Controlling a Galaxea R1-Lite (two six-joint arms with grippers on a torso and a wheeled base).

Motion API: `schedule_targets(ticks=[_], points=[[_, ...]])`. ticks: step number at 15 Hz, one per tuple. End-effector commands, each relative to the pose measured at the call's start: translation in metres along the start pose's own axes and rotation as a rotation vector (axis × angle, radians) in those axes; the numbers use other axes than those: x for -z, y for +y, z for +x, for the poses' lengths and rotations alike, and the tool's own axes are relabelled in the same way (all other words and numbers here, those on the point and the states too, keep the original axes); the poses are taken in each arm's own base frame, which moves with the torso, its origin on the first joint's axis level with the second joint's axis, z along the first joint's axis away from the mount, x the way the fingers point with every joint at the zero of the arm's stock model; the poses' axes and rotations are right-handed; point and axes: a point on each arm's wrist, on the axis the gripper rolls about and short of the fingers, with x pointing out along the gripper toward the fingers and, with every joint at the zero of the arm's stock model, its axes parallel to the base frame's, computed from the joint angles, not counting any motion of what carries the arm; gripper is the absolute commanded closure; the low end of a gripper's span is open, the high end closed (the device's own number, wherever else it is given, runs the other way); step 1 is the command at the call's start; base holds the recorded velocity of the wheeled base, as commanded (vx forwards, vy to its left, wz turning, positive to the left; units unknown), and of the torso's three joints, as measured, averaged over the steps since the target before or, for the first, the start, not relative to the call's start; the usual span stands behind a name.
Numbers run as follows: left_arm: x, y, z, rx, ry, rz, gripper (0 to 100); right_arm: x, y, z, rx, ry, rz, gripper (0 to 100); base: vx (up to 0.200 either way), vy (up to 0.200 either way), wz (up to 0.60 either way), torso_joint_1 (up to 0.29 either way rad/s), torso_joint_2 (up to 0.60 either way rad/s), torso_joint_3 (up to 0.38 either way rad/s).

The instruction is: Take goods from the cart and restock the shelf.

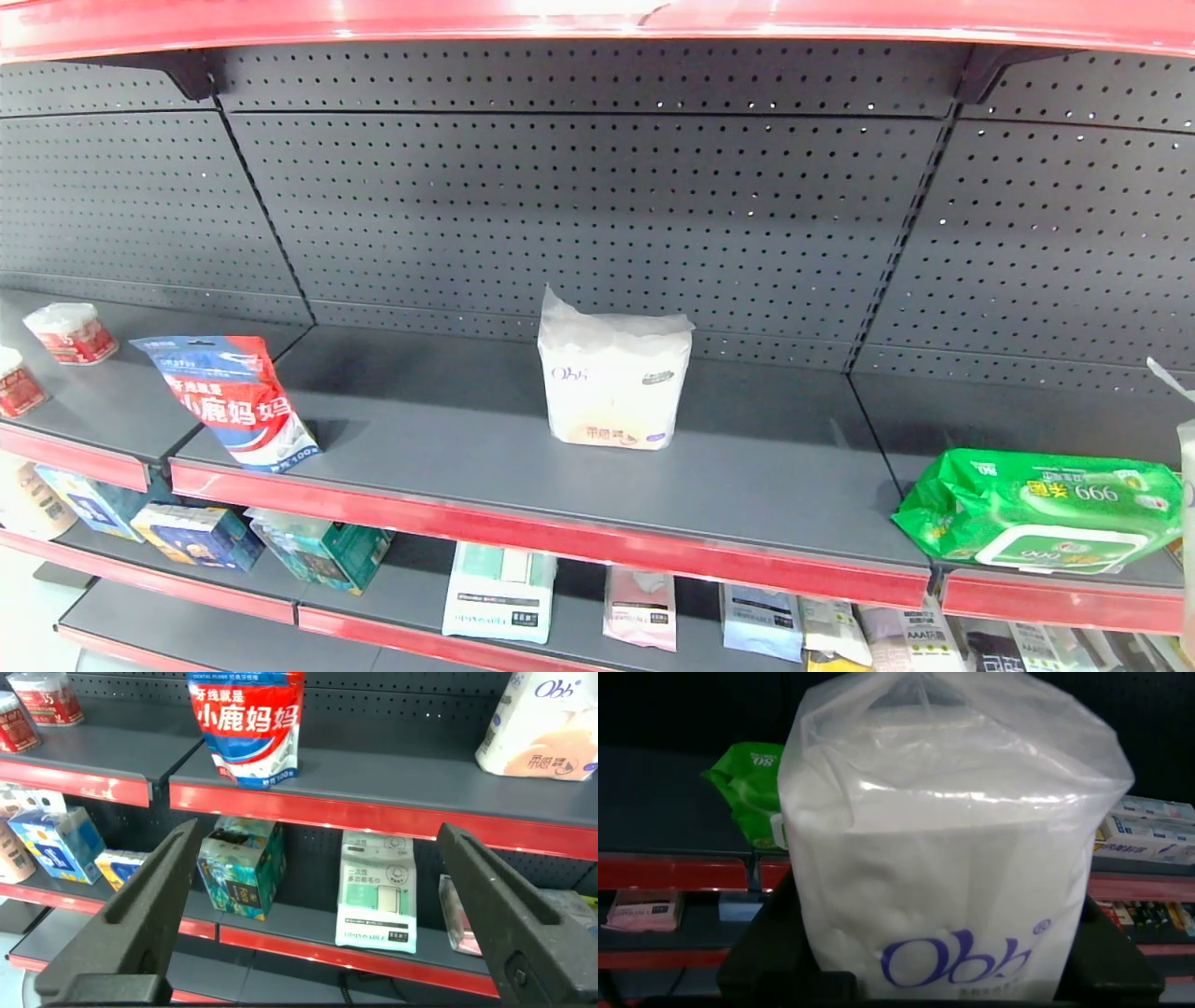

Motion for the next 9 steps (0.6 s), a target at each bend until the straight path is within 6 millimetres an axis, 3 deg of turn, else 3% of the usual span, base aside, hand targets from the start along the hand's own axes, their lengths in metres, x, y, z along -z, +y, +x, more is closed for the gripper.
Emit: schedule_targets(ticks=[1, 9], points=[[0.0, 0.0, 0.0, -0.001, 0.0, 0.0, 0, -0.002, -0.0002, 0.0006, -0.01, -0.003, -0.002, 100, 0.0, 0.0, 0.0, 0.0, 0.0, 0.0], [0.0, 0.0, 0.0, -0.001, 0.0, 0.0, 0, -0.0018, -0.0002, -0.0008, -0.008, -0.009, -0.003, 100, 0.0, 0.0, 0.0, 0.0, 0.0, 0.0]])
